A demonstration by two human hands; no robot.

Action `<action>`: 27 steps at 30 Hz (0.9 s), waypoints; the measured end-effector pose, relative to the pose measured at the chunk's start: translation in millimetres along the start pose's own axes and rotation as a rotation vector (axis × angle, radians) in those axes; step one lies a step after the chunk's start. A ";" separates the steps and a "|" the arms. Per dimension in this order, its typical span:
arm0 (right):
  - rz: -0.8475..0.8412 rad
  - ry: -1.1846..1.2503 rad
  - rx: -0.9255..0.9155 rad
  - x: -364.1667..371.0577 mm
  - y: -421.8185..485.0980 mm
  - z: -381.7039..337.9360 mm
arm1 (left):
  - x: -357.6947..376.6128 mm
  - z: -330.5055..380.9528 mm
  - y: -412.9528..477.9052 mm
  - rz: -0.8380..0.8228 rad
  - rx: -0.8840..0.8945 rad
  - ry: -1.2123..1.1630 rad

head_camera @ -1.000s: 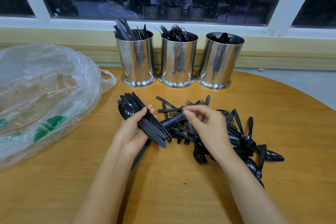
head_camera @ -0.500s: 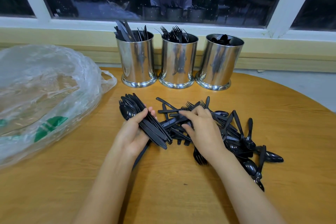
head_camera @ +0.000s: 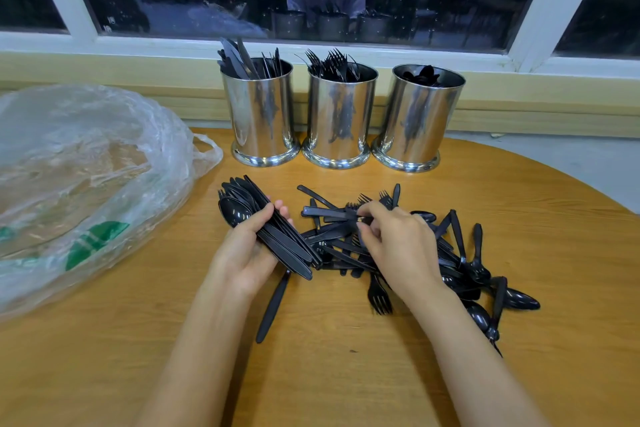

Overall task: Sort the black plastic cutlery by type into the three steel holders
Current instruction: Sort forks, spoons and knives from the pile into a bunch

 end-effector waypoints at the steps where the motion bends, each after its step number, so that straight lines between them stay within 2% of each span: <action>1: 0.020 0.008 0.008 -1.2 -0.2 1.3 | 0.3 0.7 -0.5 0.000 0.003 -0.004; 5: 0.014 0.125 0.039 -1.5 -0.7 6.2 | 1.4 0.0 -0.8 -0.005 0.000 0.006; 13: -0.074 0.945 0.337 -6.4 -2.7 -3.4 | 2.0 -5.7 0.1 -0.004 -0.021 0.029; 17: -0.078 1.155 0.396 -6.1 -1.1 -8.4 | 4.7 -9.8 -2.0 -0.028 -0.067 0.104; 19: -0.086 1.198 0.443 -6.7 -2.2 -11.4 | 5.0 -12.0 -2.5 -0.056 -0.093 0.152; 21: -0.091 1.134 0.487 -5.5 -5.1 -14.2 | 6.2 -14.5 -2.8 -0.088 -0.111 0.164; 24: -0.049 0.926 0.454 -0.9 -8.8 -14.7 | 7.8 -18.2 -2.3 -0.133 -0.128 0.166; 27: -0.100 0.950 0.449 1.9 -8.4 -17.4 | 9.2 -20.9 -2.7 -0.180 -0.130 0.215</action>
Point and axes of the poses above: each hand's wrist, its own y-axis towards the middle knuckle, its own x-axis out of the palm, z = x × y, the point moved 3 cm from there along y, towards the middle knuckle, and after that the axes turned 4 degrees about -y, right-handed, at the moved point
